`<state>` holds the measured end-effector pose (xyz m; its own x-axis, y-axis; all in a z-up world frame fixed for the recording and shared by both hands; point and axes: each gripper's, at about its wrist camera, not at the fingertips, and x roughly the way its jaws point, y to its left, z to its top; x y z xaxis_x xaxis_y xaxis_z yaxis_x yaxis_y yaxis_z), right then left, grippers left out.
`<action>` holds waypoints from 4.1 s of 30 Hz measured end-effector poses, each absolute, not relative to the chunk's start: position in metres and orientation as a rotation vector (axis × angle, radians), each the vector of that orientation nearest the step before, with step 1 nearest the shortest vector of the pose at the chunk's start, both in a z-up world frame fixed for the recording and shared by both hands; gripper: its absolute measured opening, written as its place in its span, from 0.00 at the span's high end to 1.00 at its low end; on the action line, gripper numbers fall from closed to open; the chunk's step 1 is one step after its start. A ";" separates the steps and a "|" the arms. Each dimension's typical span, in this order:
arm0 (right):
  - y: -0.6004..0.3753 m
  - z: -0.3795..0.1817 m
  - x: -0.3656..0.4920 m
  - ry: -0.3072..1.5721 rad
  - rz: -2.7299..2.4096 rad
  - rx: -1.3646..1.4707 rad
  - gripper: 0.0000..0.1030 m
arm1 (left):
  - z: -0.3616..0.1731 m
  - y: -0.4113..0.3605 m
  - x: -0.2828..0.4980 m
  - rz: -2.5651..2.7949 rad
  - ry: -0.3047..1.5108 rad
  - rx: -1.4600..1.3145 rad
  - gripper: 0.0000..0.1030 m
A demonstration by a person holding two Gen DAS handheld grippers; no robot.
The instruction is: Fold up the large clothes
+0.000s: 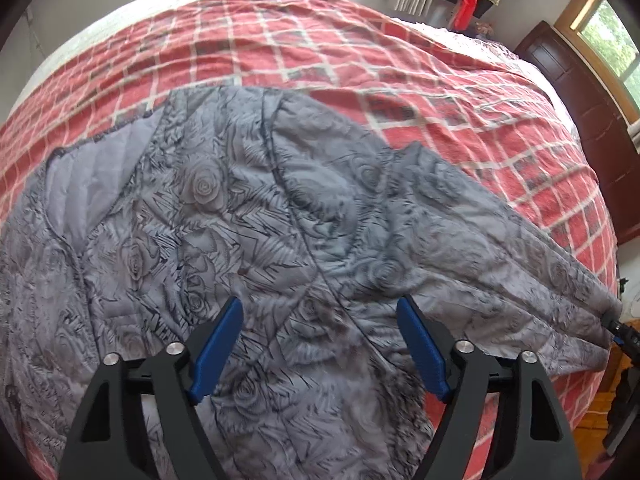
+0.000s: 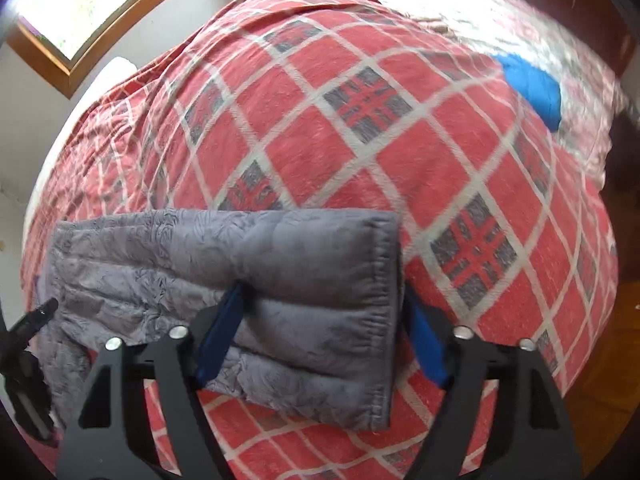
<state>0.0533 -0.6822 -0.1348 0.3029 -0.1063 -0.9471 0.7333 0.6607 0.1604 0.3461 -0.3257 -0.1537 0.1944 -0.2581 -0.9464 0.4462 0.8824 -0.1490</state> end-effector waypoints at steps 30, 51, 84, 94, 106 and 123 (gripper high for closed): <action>-0.391 -0.109 0.338 1.177 0.193 0.665 0.90 | -0.123 -0.146 0.354 -0.437 1.226 -0.038 0.63; -0.503 -0.103 0.215 1.106 -0.052 0.587 0.69 | -0.161 -0.245 0.337 -0.665 1.411 -0.102 0.85; -0.363 -0.164 0.332 1.341 0.130 0.399 0.69 | -0.152 0.027 0.397 -0.095 1.233 -0.171 0.96; -0.354 -0.150 0.337 1.346 0.158 0.316 0.66 | -0.125 0.035 0.392 -0.002 1.155 -0.095 0.81; -0.327 -0.156 0.406 1.363 0.125 0.331 0.60 | -0.137 -0.071 0.414 -0.213 1.210 -0.021 0.76; -0.321 -0.136 0.363 1.315 0.155 0.319 0.56 | -0.131 -0.061 0.389 -0.207 1.185 -0.002 0.73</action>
